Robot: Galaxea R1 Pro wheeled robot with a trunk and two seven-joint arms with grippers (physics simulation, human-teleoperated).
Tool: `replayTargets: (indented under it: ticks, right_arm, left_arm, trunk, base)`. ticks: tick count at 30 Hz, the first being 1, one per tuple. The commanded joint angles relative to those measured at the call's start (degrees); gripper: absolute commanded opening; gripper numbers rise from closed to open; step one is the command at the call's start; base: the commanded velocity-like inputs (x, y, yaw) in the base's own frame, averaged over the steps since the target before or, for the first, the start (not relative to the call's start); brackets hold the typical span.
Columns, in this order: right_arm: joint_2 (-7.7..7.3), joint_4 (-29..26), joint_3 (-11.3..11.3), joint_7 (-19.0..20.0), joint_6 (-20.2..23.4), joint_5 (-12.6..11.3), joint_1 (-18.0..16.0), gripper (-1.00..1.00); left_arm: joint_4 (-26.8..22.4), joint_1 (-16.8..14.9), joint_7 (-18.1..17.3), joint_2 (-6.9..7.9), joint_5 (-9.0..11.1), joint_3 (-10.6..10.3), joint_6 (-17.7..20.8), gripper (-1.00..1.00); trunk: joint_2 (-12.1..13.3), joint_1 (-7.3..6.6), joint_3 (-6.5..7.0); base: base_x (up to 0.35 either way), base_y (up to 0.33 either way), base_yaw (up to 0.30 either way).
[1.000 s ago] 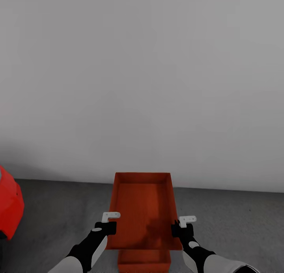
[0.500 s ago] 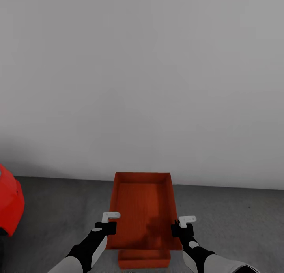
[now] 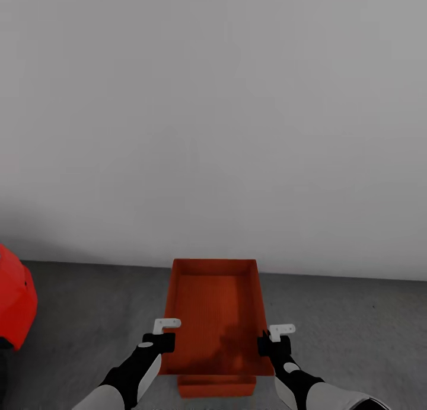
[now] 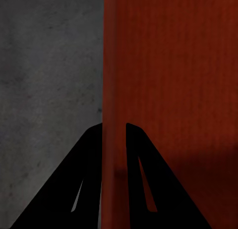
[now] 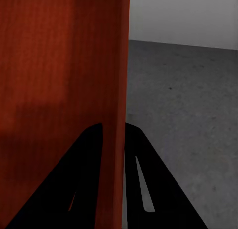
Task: Move the two storage containers from the living room to the garage. In the garage, place one container on the floor and stack the other container on top of it (either order is fine).
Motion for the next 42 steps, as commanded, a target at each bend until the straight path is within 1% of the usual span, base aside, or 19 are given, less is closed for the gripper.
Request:
replayTargets:
  ticks: [1, 42]
  right_arm:
    - [0.03, 0.21, -1.22, -0.26, -0.26, -1.34, -0.06, -1.0]
    - [0.12, 0.19, -1.2, -0.29, -0.26, -1.33, -0.06, -1.0]
  left_arm:
    - [-0.26, -0.03, 0.71, -0.25, 0.55, -0.51, 0.28, -1.0]
    - [-0.26, -0.03, 0.71, -0.28, 0.55, -0.5, 0.24, -1.0]
  trunk:
    - [-0.06, 0.01, -0.17]
    - [-0.06, 0.01, -3.87]
  base:
    - [0.0, 0.0, 0.0]
    - [0.0, 0.0, 0.0]
